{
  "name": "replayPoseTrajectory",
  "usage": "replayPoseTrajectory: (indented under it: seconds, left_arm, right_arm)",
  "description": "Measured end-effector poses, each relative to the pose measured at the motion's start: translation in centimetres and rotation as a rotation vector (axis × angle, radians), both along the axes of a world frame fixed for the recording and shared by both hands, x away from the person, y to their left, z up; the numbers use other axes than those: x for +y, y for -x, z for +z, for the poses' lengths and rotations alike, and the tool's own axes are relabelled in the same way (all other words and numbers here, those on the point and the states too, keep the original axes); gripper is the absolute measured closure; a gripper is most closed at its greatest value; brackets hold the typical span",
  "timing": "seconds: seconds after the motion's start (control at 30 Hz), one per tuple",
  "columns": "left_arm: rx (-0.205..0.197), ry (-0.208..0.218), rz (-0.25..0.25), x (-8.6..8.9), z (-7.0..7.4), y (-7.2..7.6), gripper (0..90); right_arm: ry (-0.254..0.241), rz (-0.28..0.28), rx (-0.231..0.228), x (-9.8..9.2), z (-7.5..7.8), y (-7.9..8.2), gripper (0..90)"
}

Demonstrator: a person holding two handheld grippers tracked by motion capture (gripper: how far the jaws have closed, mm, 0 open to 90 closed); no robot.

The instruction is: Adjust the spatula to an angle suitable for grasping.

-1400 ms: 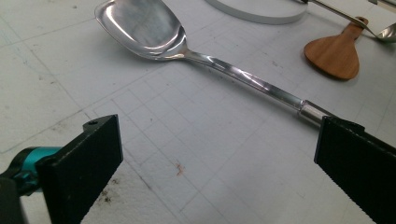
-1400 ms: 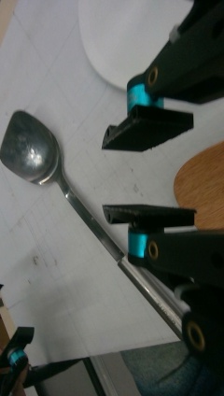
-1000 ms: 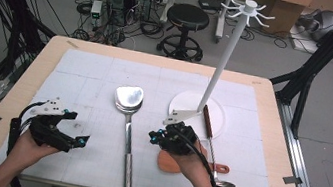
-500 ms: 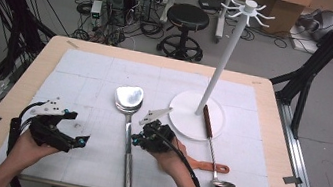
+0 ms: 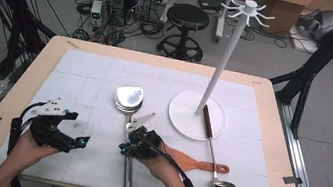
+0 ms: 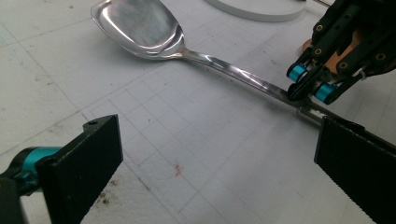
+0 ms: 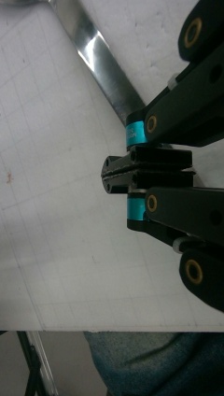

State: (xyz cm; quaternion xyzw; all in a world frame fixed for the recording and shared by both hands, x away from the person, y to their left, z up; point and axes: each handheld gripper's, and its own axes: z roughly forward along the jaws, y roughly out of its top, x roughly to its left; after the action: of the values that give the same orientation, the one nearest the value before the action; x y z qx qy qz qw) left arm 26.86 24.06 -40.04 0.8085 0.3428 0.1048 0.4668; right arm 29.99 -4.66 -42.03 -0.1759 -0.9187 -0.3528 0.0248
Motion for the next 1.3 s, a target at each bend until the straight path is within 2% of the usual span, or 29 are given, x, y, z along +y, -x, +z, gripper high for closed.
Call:
replayPoseTrajectory:
  seconds: [0.2, 0.27, 0.33, 0.47, 1.0, 1.03, 1.1, 1.2, 1.3]
  left_arm:
    - [0.001, 0.0, -0.003, 0.0, 0.0, 0.0, 1.7]
    - [0.0, 0.0, -0.004, 0.0, 0.0, 0.0, 1.7]
    - [0.0, -0.001, -0.005, 0.0, 0.0, 0.0, 1.7]
    - [0.0, 0.0, -0.006, 0.0, 0.0, 0.0, 1.7]
    - [0.0, 0.004, -0.002, 0.0, 0.0, 0.0, 1.7]
    - [0.0, 0.004, -0.002, 0.0, 0.0, 0.0, 1.7]
    - [0.0, 0.002, -0.004, 0.0, 0.0, 0.0, 1.7]
    - [0.0, 0.002, -0.004, -0.1, 0.0, 0.0, 1.7]
    - [0.0, -0.002, -0.008, -0.1, 0.0, 0.0, 1.7]
  right_arm:
    - [0.046, 0.023, -0.01, 0.7, -0.7, 0.2, 89.4]
    - [0.049, 0.02, 0.001, 0.7, -0.8, 0.2, 89.4]
    - [0.05, 0.028, -0.012, 0.7, -0.8, 0.2, 89.4]
    - [0.057, 0.033, -0.007, 0.7, -0.7, 0.3, 89.5]
    - [0.111, 0.044, -0.03, -0.6, -0.3, 0.2, 89.5]
    - [0.113, 0.027, -0.014, -0.8, -0.3, 0.2, 89.4]
    - [0.102, 0.019, -0.008, -0.9, -0.3, 0.2, 89.4]
    - [0.068, -0.03, -0.02, -1.3, 0.2, -0.3, 89.5]
    - [0.039, -0.106, -0.042, -1.7, 0.6, -1.4, 89.4]
